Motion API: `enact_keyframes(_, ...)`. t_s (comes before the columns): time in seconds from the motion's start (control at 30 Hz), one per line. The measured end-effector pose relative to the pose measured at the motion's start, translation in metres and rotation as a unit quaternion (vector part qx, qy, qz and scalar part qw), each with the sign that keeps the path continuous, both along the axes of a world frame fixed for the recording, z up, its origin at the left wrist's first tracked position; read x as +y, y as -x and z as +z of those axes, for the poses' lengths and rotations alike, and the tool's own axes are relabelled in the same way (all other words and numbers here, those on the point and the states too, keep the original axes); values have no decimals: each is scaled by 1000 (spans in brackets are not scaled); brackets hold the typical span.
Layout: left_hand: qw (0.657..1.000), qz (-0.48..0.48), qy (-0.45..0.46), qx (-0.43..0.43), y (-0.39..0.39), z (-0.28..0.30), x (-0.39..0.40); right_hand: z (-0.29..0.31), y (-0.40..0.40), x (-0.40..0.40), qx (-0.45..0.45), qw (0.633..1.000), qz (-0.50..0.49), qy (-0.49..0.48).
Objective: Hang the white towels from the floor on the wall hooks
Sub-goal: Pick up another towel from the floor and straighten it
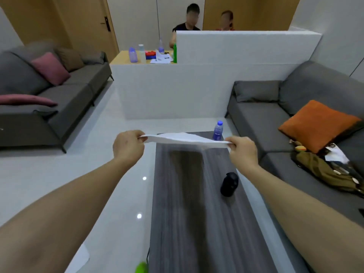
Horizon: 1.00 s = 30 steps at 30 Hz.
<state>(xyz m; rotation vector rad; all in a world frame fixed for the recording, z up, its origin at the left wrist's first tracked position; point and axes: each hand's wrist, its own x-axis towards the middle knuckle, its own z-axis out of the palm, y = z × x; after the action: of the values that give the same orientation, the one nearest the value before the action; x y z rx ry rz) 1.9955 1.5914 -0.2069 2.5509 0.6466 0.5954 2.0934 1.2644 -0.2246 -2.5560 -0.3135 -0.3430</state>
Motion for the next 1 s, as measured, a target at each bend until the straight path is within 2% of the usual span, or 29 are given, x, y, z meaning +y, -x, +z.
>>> enact_keyframes(0.2, 994, -33, -13, 100, 92, -91, -48, -96, 84, -48, 126, 992, -22, 16)
enact_keyframes(0.37, 974, -61, -11, 220, 165, -157, -64, -160, 169, -73, 201, 978, -28, 36)
enact_keyframes(0.5, 935, -111, 14, 337, 222, -201, -72, -195, 244, -90, 266, 961, -49, 57)
enact_keyframes(0.67, 869, -198, 38, 452, 300, -249, -83, -229, 335, -109, 336, 935, -63, 91)
enact_keyframes(0.73, 850, -219, 35, 478, 320, -261, -87, -238, 359, -116, 358, 924, -72, 111)
enact_keyframes(0.8, 846, -221, 38, 483, 330, -266, -92, -243, 374, -122, 375, 916, -78, 116)
enact_keyframes(1.0, 876, -178, 54, 445, 306, -273, -101, -252, 354, -126, 382, 913, -88, 108)
